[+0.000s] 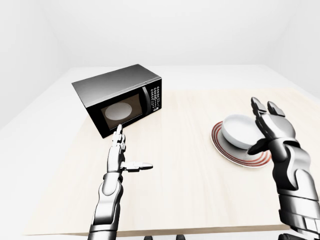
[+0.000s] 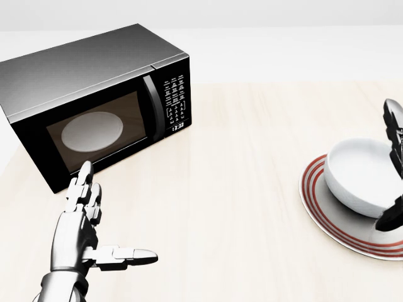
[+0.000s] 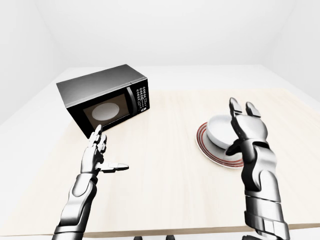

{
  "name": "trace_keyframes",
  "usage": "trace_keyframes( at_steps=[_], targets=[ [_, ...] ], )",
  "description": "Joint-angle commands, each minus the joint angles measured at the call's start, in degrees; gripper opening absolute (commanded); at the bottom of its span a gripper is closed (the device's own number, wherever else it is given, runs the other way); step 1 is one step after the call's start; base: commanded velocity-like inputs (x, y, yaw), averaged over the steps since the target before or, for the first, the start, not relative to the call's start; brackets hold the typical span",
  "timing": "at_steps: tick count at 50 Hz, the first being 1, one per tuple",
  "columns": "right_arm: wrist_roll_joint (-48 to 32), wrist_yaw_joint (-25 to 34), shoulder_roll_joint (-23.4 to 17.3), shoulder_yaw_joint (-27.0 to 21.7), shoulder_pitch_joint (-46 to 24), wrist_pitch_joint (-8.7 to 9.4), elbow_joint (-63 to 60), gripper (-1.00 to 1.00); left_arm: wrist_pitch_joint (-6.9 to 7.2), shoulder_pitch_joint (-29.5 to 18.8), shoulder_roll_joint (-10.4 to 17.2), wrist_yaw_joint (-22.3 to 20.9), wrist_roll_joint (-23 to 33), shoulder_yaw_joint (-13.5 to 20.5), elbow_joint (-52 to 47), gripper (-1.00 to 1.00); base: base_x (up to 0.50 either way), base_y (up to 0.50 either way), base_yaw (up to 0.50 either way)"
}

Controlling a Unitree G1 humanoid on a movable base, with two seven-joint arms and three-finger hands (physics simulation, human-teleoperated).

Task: Pick up the white bowl and put it on the plate.

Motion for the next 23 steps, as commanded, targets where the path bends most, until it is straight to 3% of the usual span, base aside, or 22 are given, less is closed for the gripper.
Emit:
trace_keyframes(
  at_steps=[1,6,15,23],
  targets=[
    [4.71,18.26,-1.05,-7.43,-2.81,2.32,-26.32,1.0,-0.01,0.0,0.0,0.0,0.01,0.0,0.0,1.0,0.0,0.0,0.0],
    [8.8,20.99,-2.99,-8.21,-6.06,2.32,-30.7,1.0,0.03,0.0,0.0,0.02,0.0,0.0,-0.01,1.0,0.0,0.0,0.0],
    [16.65,19.96,-6.82,-8.64,-12.58,2.32,-36.35,1.0,0.01,0.0,0.0,0.02,0.01,0.0,0.0,1.0,0.0,0.0,0.0],
    [27.97,20.18,-14.97,-10.43,-23.25,2.32,-51.27,1.0,-0.01,0.0,0.0,0.0,-0.01,0.0,0.0,1.0,0.0,0.0,0.0]
  ],
)
